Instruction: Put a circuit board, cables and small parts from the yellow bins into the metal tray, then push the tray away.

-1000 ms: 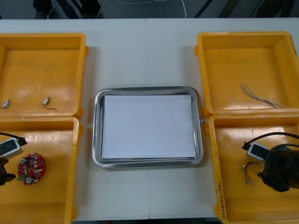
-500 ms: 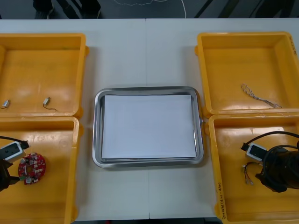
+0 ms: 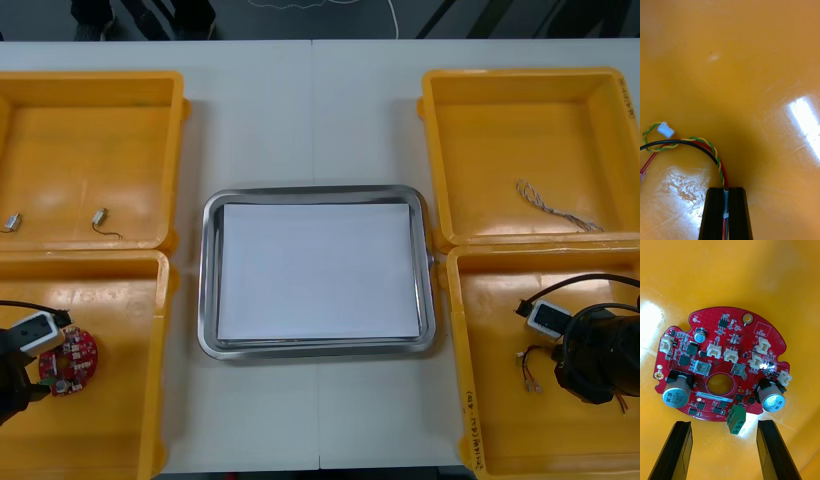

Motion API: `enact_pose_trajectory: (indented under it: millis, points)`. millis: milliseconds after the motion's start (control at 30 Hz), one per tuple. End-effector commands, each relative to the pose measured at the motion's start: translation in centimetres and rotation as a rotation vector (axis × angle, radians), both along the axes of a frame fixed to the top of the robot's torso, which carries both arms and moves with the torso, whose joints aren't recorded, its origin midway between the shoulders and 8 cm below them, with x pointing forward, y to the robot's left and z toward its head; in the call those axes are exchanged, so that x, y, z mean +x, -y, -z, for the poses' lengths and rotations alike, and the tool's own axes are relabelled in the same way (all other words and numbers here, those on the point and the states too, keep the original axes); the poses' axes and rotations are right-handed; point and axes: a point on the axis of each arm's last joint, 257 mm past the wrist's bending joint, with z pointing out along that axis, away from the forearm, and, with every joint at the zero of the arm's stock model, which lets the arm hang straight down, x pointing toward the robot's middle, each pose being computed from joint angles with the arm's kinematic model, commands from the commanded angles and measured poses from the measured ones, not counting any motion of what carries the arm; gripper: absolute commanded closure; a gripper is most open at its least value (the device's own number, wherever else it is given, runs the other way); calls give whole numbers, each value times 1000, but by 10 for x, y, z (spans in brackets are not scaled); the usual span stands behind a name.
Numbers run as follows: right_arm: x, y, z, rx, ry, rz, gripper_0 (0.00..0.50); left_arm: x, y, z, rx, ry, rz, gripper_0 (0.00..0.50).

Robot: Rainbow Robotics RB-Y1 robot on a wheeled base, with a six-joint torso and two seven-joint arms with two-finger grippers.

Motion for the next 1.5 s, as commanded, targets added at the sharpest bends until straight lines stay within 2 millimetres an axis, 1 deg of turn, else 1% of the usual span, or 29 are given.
enact_pose_trajectory:
  millis: [33, 167, 267, 433, 567, 733, 800, 1000, 1067, 1100, 1167, 1200, 1267, 1300, 1367, 1433, 1500]
  points:
    - [8, -5, -4, 24, 19, -3, 500, -13, -8, 5, 67, -19, 106, 0]
    - [9, -3, -7, 25, 15, 1, 500, -16, -9, 8, 71, -28, 106, 0]
    - [8, -3, -16, 27, 6, 3, 500, -16, -9, 10, 75, -24, 105, 0]
    - [5, -4, -39, 33, -1, 5, 500, -17, -9, 13, 77, -16, 103, 0]
    - [4, -8, -62, 83, -3, 24, 500, -16, -10, 13, 80, -15, 102, 0]
    - [-4, -14, -85, 121, -29, 99, 500, -18, -11, 15, 86, -16, 101, 0]
    - [-8, -17, -97, 128, -25, 140, 500, -17, -10, 16, 87, -14, 102, 0]
    - [-20, -33, -119, 179, -39, 274, 500, -16, -9, 18, 91, -12, 105, 3]
    - [-22, -37, -124, 193, -42, 310, 500, -16, -8, 19, 92, -13, 106, 28]
    - [-22, -39, -126, 202, -41, 330, 500, -16, -9, 18, 95, -11, 105, 53]
    - [-25, -42, -130, 220, -49, 374, 500, -15, -9, 18, 97, -9, 105, 123]
    - [-24, -43, -132, 226, -49, 384, 500, -16, -8, 19, 95, -10, 106, 148]
    - [-25, -47, -136, 243, -53, 419, 500, -16, -10, 19, 100, -11, 103, 279]
    - [-25, -47, -137, 248, -55, 430, 500, -16, -10, 19, 99, -12, 104, 311]
    - [-24, -51, -141, 283, -58, 478, 500, -15, -10, 19, 101, -9, 105, 443]
    - [-22, -55, -144, 308, -61, 513, 500, -16, -10, 19, 101, -11, 105, 498]
    - [-21, -59, -146, 332, -68, 546, 500, -16, -10, 19, 99, -11, 105, 500]
